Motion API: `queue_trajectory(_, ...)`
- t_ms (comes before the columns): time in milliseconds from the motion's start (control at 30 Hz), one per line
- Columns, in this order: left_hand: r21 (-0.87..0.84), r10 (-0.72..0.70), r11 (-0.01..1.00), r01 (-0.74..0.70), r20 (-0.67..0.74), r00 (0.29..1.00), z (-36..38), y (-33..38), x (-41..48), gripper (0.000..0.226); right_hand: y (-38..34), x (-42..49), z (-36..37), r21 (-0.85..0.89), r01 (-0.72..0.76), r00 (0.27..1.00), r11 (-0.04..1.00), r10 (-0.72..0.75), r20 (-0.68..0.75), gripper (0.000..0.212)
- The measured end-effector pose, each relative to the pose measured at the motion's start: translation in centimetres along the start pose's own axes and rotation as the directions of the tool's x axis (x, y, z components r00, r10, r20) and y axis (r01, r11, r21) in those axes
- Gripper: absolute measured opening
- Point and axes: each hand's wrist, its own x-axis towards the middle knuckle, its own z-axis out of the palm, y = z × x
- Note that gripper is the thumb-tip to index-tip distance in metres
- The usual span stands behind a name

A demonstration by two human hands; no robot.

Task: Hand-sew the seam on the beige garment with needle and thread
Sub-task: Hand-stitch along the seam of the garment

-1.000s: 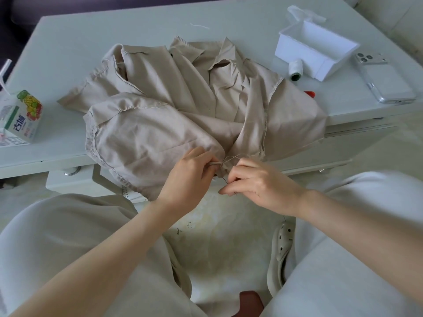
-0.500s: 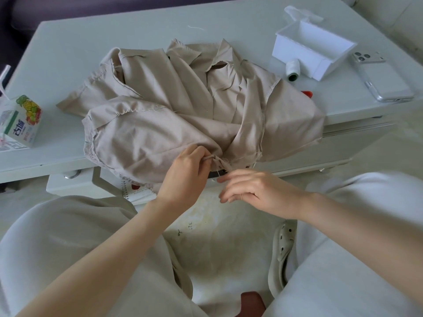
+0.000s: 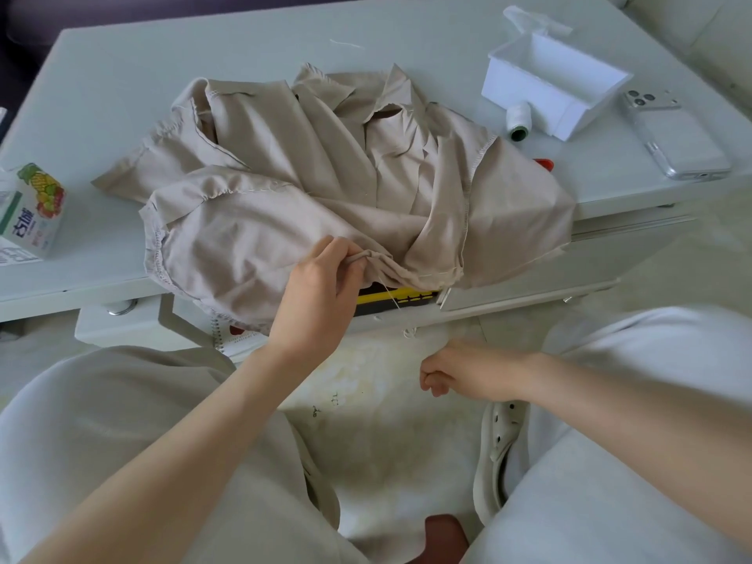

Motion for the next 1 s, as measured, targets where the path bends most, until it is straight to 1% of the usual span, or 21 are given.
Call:
queue_trajectory(67,-0.028,-0.007,1.000,0.007,-0.008,1.000,-0.2,0.2,0.0,0.016,0.0,0.0,-0.1,-0.028,0.004,1.000,1.000,-0.004,0.011,0.032)
queue_trajectory(100,-0.034,-0.009,0.999,0.009,-0.008,1.000,-0.3,0.2,0.0,0.017,-0.2,-0.1,-0.2,-0.033,0.026,1.000,0.999,-0.026,-0.011,0.031)
queue_trajectory(133,-0.036,-0.010,0.999,0.010,-0.006,1.000,-0.3,0.2,0.0,0.017,-0.4,-0.2,-0.4,-0.028,0.064,0.995,0.998,-0.066,-0.070,0.031)
queue_trajectory(167,-0.037,-0.009,0.999,0.009,-0.004,1.000,-0.3,0.2,0.0,0.017,-0.9,-0.4,-0.7,-0.008,0.116,0.979,0.993,-0.116,-0.167,0.029)
queue_trajectory(200,-0.037,-0.007,0.999,0.007,-0.003,1.000,-0.3,0.2,-0.1,0.017,-1.5,-0.7,-1.0,0.031,0.178,0.943,0.984,-0.161,-0.292,0.028)
queue_trajectory(233,-0.035,-0.004,0.999,0.004,-0.003,1.000,-0.3,0.2,-0.1,0.016,-2.3,-1.0,-1.4,0.088,0.247,0.887,0.965,-0.188,-0.423,0.026)
queue_trajectory(300,-0.028,-0.001,1.000,0.001,-0.004,1.000,-0.3,0.2,-0.1,0.017,-3.7,-1.7,-2.1,0.225,0.365,0.764,0.903,-0.153,-0.627,0.022)
queue_trajectory(367,-0.029,-0.005,1.000,0.005,0.000,1.000,-0.2,0.3,-0.1,0.018,-4.5,-1.9,-2.7,0.288,0.443,0.657,0.849,-0.089,-0.748,0.014)
queue_trajectory(400,-0.033,-0.012,0.999,0.012,0.004,1.000,-0.2,0.3,0.0,0.018,-4.6,-1.8,-2.9,0.312,0.457,0.628,0.833,-0.054,-0.776,0.010)
queue_trajectory(433,-0.037,-0.020,0.999,0.020,0.009,1.000,-0.1,0.4,-0.1,0.017,-4.7,-1.6,-3.0,0.350,0.458,0.620,0.817,-0.011,-0.785,0.006)
queue_trajectory(533,-0.055,-0.035,0.998,0.037,0.041,0.999,0.1,0.7,-0.2,0.017,-4.6,-1.1,-3.4,0.464,0.452,0.643,0.761,0.083,-0.762,0.005)
queue_trajectory(633,-0.070,-0.039,0.997,0.045,0.086,0.996,0.2,0.8,-0.3,0.017,-4.9,-0.7,-3.5,0.469,0.462,0.641,0.753,0.081,-0.763,0.008)
queue_trajectory(733,-0.069,-0.043,0.996,0.051,0.108,0.993,0.4,0.7,-0.3,0.017,-5.1,-0.4,-3.3,0.436,0.465,0.617,0.771,0.071,-0.783,0.009)
queue_trajectory(800,-0.061,-0.047,0.997,0.053,0.105,0.993,0.4,0.6,-0.3,0.017,-5.1,-0.5,-3.0,0.414,0.458,0.619,0.787,0.053,-0.784,0.010)
queue_trajectory(900,-0.044,-0.050,0.998,0.053,0.074,0.996,0.3,0.5,-0.1,0.019,-4.7,-0.8,-2.4,0.310,0.449,0.613,0.838,-0.037,-0.789,0.011)
queue_trajectory(1000,-0.061,-0.055,0.996,0.058,0.053,0.997,0.1,0.5,0.0,0.019,-4.6,-1.0,-1.2,0.081,0.399,0.621,0.913,-0.204,-0.757,0.013)
